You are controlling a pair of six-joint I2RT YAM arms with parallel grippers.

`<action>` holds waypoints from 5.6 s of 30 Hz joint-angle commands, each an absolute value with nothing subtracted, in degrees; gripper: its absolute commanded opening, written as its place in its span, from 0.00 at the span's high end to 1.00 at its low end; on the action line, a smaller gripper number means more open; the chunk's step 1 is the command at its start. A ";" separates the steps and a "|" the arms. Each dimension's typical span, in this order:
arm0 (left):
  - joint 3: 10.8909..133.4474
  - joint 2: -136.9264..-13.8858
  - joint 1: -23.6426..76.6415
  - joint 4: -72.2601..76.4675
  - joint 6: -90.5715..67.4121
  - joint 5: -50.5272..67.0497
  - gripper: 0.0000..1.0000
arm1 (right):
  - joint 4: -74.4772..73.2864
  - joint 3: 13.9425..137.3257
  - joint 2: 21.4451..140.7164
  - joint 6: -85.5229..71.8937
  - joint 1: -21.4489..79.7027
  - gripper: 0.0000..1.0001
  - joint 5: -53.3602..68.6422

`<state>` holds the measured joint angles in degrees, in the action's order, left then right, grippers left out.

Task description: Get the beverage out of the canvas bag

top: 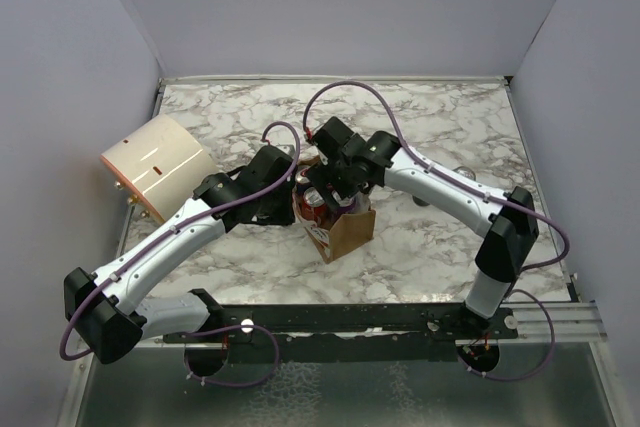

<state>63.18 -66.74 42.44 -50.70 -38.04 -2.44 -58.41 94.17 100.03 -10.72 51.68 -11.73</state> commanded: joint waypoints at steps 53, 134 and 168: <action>63.38 -66.05 42.19 -51.43 -38.45 -3.00 0.90 | -52.72 92.99 92.45 -9.05 49.92 0.77 -7.25; 67.19 -70.49 42.01 -50.98 -33.59 -0.43 0.90 | -44.42 82.87 90.35 -35.77 -5.10 0.98 -24.03; 61.61 -69.58 41.88 -45.56 -33.93 1.54 0.90 | -56.58 78.38 98.60 -50.25 -16.35 0.97 -15.47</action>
